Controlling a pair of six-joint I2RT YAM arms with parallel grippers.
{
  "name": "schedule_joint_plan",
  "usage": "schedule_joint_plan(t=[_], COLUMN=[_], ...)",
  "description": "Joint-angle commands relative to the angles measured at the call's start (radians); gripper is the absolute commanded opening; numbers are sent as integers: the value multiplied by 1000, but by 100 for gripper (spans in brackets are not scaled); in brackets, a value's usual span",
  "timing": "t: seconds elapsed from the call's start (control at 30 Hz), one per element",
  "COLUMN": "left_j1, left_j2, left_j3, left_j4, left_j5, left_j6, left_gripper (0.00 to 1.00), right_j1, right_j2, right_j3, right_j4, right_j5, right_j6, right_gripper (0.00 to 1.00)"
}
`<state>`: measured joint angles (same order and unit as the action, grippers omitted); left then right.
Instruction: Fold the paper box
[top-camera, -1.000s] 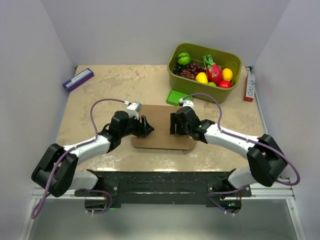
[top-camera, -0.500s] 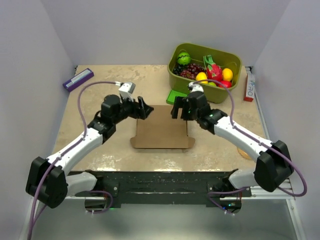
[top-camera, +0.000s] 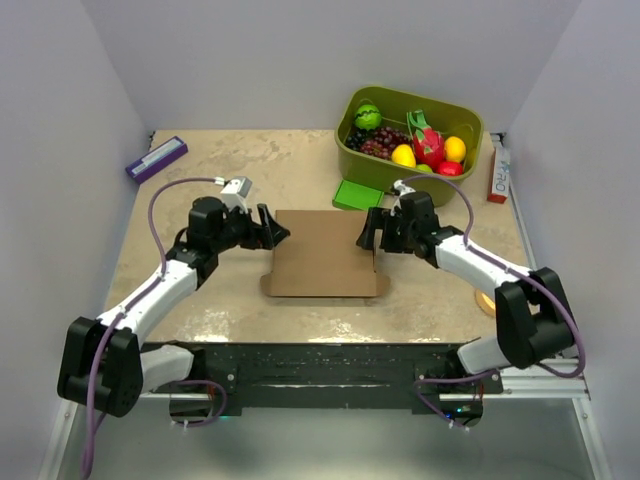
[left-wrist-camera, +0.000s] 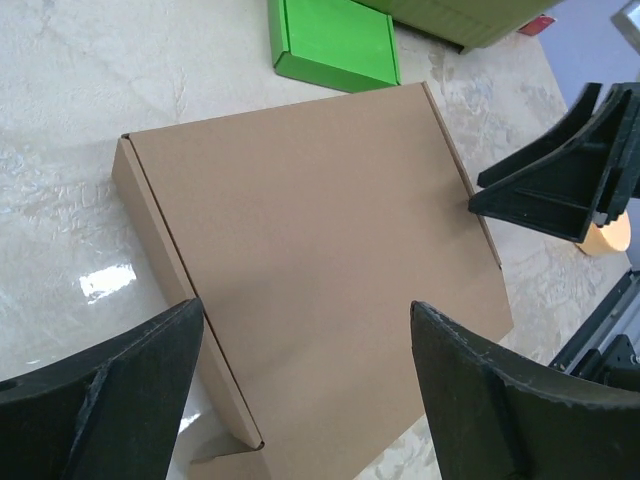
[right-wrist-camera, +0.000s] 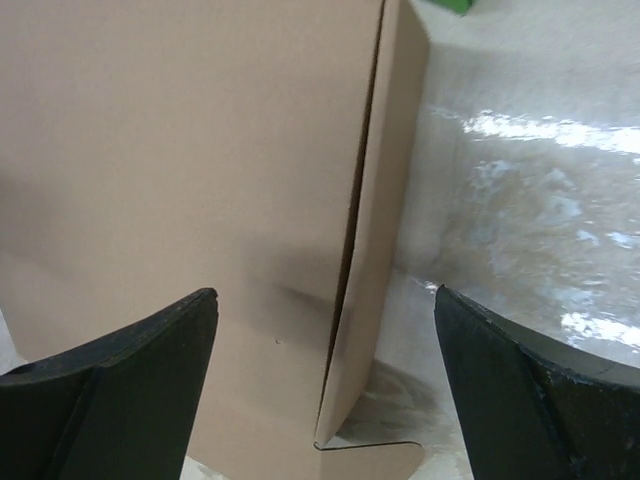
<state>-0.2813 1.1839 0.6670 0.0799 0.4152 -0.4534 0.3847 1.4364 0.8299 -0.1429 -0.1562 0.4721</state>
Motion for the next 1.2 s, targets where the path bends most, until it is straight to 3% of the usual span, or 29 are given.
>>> schedule_joint_plan(t=[0.0,0.13,0.27,0.6,0.97,1.17], left_j1=[10,25,60,119,136,151], left_j2=[-3,-17,-20,-56,-64,-96], left_j3=[-13,-66,-118,-182,-207,-211], left_j4=[17,64,110,196,225,225], left_j5=[53,50,17,80,145,160], left_j6=[-4,-22,-44,-107,-140,-154], left_gripper=[88,89,90,91,91,91], right_j1=[-10,-20,-58,-178,-237,-248], right_j2=[62,105,125,167,185,170], right_j3=[-14,-44,-77,-219,-255,-264], right_j4=[134,175,195,312,391,434], right_j5=[-118,-115,-137,-293,-445,-522], right_j6=[-9,13,26,37,56,92], right_gripper=[93,88,66,43,0,0])
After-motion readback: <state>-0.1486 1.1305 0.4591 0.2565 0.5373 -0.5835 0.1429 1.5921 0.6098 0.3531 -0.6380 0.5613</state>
